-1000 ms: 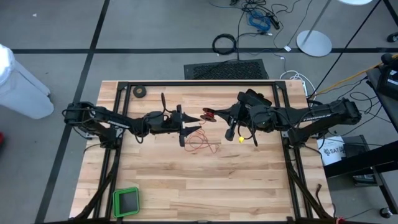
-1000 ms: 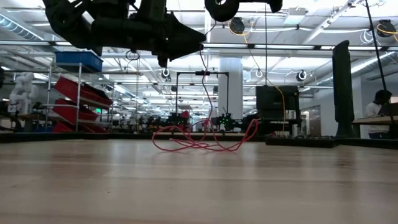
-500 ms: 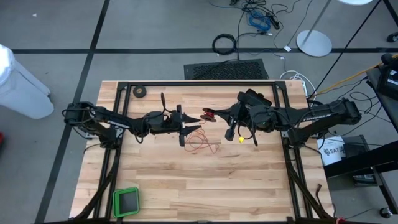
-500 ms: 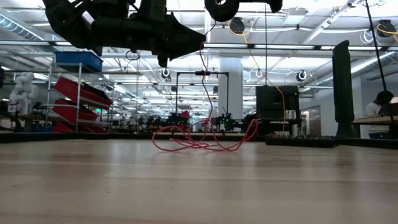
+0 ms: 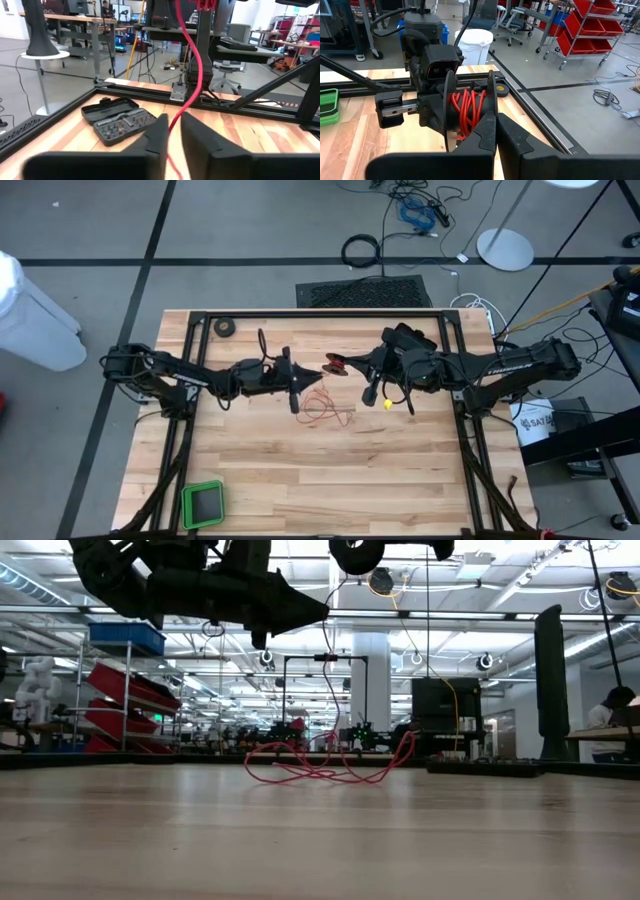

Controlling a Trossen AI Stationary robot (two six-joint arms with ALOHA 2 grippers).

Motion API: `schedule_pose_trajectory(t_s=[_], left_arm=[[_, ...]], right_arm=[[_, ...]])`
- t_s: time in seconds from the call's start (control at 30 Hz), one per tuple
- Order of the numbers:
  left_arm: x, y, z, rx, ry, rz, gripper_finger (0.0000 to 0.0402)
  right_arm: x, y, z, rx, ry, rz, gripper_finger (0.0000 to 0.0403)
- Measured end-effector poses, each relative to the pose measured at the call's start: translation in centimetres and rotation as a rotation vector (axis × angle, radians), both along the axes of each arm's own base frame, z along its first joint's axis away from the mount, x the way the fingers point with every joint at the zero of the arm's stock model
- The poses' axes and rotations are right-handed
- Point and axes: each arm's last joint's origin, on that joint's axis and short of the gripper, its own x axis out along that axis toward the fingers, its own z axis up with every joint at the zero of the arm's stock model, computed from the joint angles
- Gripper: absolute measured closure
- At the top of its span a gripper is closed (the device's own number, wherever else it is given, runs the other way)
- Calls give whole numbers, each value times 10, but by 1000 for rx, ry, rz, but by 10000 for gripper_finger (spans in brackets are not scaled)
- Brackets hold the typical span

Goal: Coil cords
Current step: Uncoil the red wire from the spool

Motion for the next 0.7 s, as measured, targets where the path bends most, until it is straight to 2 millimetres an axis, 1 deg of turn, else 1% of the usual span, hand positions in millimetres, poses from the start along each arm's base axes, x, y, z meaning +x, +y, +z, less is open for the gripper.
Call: schedule_pose_trajectory(t_s=[0.07,0.1,0.57,0.7], left_arm=[[0,0,0,-1,3,0,388],[0,0,-1,-1,6,0,393],[-1,3,0,-1,15,27,400],[-9,8,9,2,47,49,400]], right_arm=[[0,0,0,0,0,0,403],[0,0,0,0,0,0,403],[0,0,-1,3,12,16,403],[-1,1,-3,15,33,21,403]])
